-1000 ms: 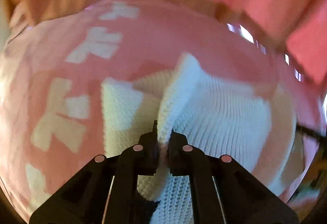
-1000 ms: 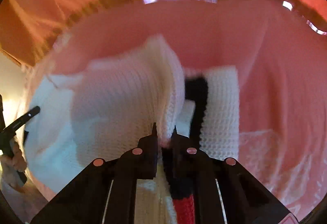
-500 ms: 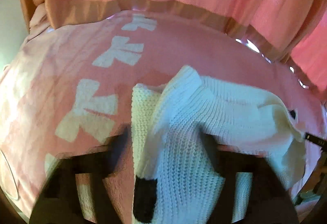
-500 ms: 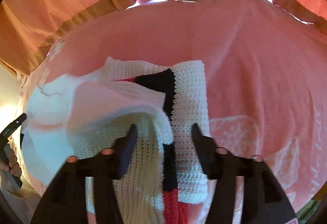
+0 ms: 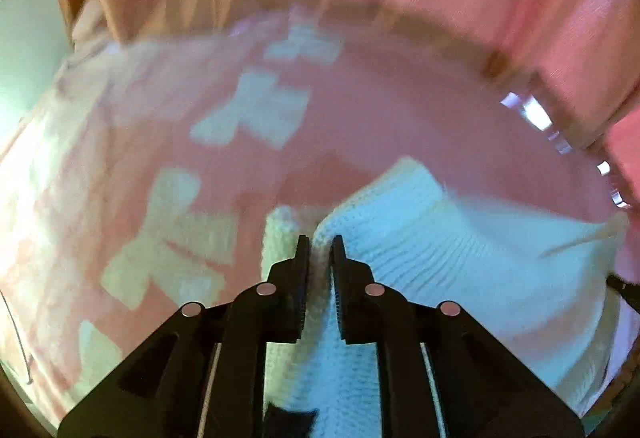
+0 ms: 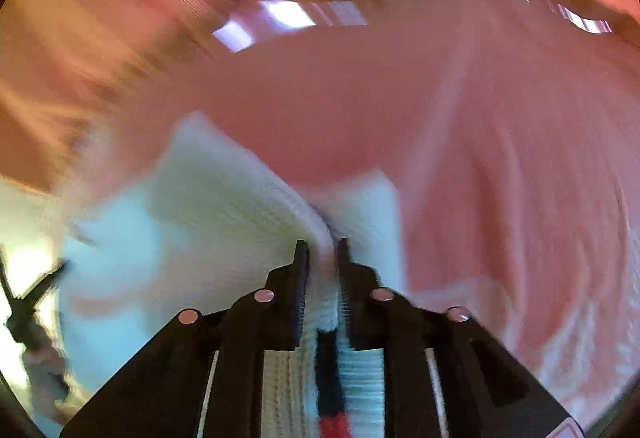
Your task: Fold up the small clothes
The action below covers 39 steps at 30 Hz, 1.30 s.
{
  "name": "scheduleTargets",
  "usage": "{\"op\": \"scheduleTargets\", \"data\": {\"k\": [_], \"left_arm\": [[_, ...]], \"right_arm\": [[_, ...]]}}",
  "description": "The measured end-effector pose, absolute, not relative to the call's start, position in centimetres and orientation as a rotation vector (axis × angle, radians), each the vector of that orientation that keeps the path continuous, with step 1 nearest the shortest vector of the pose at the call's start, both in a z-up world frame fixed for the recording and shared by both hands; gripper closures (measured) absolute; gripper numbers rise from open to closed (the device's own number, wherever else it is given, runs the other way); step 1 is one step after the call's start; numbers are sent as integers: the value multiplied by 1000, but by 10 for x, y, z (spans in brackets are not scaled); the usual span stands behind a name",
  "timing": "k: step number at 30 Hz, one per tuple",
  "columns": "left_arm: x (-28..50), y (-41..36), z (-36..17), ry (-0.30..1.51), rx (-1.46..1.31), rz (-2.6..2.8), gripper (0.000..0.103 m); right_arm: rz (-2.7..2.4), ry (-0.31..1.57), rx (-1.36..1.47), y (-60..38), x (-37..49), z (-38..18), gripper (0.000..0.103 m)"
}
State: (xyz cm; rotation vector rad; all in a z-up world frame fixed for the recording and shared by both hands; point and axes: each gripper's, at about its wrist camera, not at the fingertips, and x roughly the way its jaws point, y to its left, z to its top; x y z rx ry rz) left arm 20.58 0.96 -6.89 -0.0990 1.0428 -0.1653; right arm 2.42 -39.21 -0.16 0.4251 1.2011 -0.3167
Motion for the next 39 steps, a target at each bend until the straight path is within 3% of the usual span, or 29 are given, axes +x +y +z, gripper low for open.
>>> {"op": "scheduleTargets", "data": {"k": [3,4,5,8,16,19,21,23,24,27,30,33,35,36,39], "left_arm": [[194,12,-54,1000,-134,-197,83],[188,12,-46,985,-120,-211,64],[181,13,-38,969,-108,-214,44],[144,23,-24,916,-108,-231,26],[106,0,-50,972,38,-264,24],[102,-8,-53,946,117,-256,24],[102,-7,-56,945,117,-260,23],[104,-4,-57,954,110,-263,23],[105,-1,-57,955,101,-275,23],[106,9,-56,934,83,-274,23],[108,15,-62,945,88,-264,21],[110,22,-68,955,85,-258,21],[109,29,-70,964,74,-256,21],[107,35,-70,967,56,-256,21],[95,49,-68,973,-11,-284,21]], "right_arm": [[-300,1126,432,-384,14,26,74],[-291,1089,401,-378,10,37,53],[-276,1045,369,-369,4,49,39],[-124,1023,312,-333,-4,62,38],[46,1031,-39,-222,51,46,38],[82,1128,-52,-205,81,14,38],[84,1205,-92,-192,98,-14,56],[85,1200,-97,-184,102,-14,97],[75,1177,-77,-183,106,-2,97],[47,1076,-22,-193,113,27,97],[-30,1210,-28,-211,122,-11,91],[-45,1181,82,-226,109,-2,79],[-40,1097,140,-236,89,27,52],[-57,1051,148,-247,66,45,47],[-154,1024,155,-279,11,65,43]]}}
